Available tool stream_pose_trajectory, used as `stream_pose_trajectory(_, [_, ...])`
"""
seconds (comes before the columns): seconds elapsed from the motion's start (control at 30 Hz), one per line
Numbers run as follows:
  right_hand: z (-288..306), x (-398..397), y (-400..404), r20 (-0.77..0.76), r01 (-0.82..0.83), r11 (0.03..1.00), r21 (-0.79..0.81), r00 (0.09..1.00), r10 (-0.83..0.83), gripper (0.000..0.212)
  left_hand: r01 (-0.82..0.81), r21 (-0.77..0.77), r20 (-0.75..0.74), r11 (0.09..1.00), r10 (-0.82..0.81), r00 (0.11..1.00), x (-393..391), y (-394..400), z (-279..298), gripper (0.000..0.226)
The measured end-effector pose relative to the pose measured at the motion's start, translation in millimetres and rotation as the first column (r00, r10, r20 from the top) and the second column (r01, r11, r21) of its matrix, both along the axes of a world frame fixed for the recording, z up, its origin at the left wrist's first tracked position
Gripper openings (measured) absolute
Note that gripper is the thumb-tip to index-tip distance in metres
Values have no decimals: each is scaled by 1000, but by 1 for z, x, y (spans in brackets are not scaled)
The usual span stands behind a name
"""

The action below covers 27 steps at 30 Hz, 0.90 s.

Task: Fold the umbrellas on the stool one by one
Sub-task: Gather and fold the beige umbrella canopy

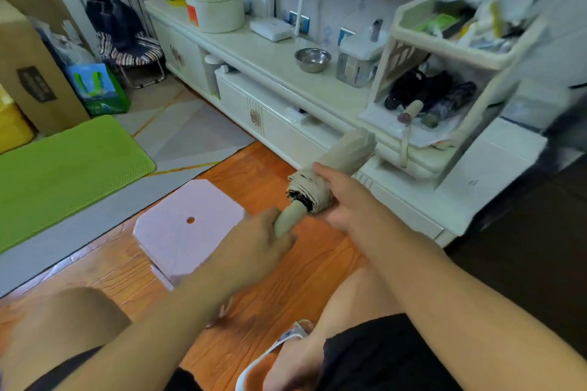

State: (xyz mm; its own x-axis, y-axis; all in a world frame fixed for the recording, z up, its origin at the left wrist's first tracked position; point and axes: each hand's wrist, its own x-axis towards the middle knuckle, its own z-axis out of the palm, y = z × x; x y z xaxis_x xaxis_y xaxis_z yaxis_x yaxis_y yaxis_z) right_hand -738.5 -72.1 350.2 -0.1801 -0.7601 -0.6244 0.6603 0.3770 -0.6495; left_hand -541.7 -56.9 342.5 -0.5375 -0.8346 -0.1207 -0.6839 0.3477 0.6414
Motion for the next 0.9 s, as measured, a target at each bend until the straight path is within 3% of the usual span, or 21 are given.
stream_pose_trajectory(0.03, [3, -11, 2, -30, 74, 997, 1, 997, -74, 45, 37, 29, -70, 999, -35, 997, -9, 1, 7, 19])
stream_pose_trajectory(0.1, [10, -36, 8, -82, 144, 989, -18, 986, -145, 41, 56, 277, -256, 959, 17, 966, -26, 0, 19, 20])
stream_pose_trajectory(0.17, [15, -59, 14, -126, 159, 987, -29, 979, -161, 41, 113, 593, -361, 797, 137, 923, -43, -4, 25, 24])
stream_pose_trajectory(0.2, [18, -69, 16, -152, 154, 987, -33, 976, -158, 42, 156, 638, -380, 754, 133, 915, -54, -6, 24, 28])
stream_pose_trajectory(0.33, [26, -121, 13, -230, 181, 972, -147, 950, -212, 40, 203, 568, -457, 798, 100, 884, -108, -26, 18, 31])
stream_pose_trajectory(0.47, [30, -188, 12, -327, 135, 969, -208, 924, -199, 42, 234, 622, -539, 747, 192, 820, -180, -52, 16, 28])
stream_pose_trajectory(0.57, [23, -224, 9, -366, 95, 965, -243, 913, -182, 50, 211, 609, -528, 765, 192, 827, -244, -71, 5, 14])
stream_pose_trajectory(0.73, [1, -255, 2, -444, 134, 953, -273, 861, -248, 52, 123, 489, -533, 863, 184, 826, -335, -95, -26, 15])
stream_pose_trajectory(0.9, [-26, -275, 0, -463, 275, 926, -260, 806, -369, 43, 99, 199, -531, 975, 22, 847, -418, -118, -17, 45])
